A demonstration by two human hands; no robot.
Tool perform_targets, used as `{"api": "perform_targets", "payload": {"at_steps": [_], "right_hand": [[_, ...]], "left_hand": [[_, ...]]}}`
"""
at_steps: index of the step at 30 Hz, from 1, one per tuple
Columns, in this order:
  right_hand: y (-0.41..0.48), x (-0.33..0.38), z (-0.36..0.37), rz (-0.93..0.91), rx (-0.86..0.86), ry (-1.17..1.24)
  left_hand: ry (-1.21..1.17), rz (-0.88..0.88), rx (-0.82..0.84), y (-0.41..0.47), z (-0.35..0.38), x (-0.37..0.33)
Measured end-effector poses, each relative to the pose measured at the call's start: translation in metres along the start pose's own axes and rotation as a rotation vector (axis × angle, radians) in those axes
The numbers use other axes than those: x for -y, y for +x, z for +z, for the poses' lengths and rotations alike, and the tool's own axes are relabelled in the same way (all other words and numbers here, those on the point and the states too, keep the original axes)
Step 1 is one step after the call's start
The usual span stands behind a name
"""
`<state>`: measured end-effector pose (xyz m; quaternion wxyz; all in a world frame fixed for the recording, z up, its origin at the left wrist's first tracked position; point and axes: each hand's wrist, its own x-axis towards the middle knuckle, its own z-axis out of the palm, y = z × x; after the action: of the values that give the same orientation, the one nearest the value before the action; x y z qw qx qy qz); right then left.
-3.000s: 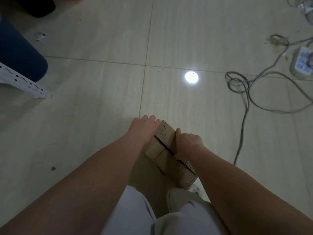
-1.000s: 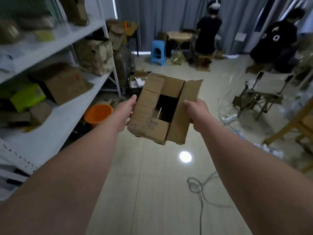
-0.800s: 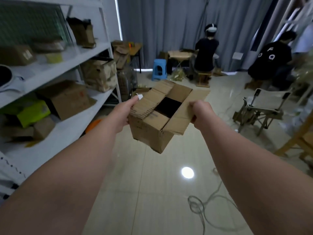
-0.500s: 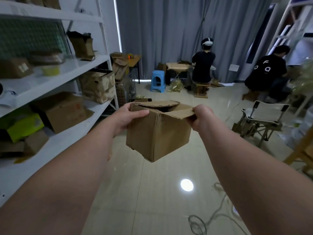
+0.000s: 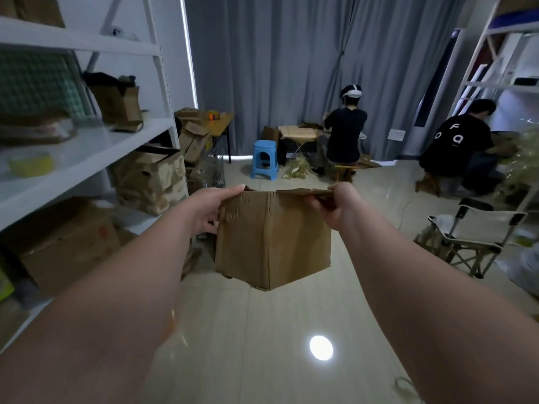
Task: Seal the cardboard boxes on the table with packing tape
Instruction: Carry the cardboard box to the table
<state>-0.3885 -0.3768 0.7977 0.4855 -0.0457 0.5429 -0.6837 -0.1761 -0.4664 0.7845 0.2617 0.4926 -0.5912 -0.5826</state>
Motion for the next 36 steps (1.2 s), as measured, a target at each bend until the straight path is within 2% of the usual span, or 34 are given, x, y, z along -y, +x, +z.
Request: {"api": "perform_targets", "payload": {"at_steps": [11, 17, 21, 24, 30, 33, 36], "right_hand": [[0.128, 0.054, 0.074, -0.080, -0.028, 0.027], [0.213, 0.085, 0.091, -0.074, 0.038, 0.011], [0.285, 0.118, 0.098, -0.087, 0.116, -0.124], [0.345, 0.157, 0.101, -0.126, 0.191, -0.299], [0.457, 0.236, 0.104, -0.202, 0.176, -0.720], [0.494, 0.257, 0.108, -0.215, 0.225, -0.774], [0.531, 0.269, 0.115, -0.287, 0.268, -0.726]], "left_hand": [[0.144, 0.176, -0.141, 0.159, -0.011, -0.052], [0.276, 0.225, -0.226, 0.243, 0.007, -0.072], [0.301, 0.234, -0.296, 0.315, 0.035, -0.096], [0.257, 0.209, -0.337, 0.382, 0.061, -0.123], [0.079, 0.163, -0.449, 0.505, 0.103, -0.183], [0.009, 0.098, -0.499, 0.556, 0.112, -0.199], [-0.102, 0.052, -0.513, 0.601, 0.122, -0.211]]}}
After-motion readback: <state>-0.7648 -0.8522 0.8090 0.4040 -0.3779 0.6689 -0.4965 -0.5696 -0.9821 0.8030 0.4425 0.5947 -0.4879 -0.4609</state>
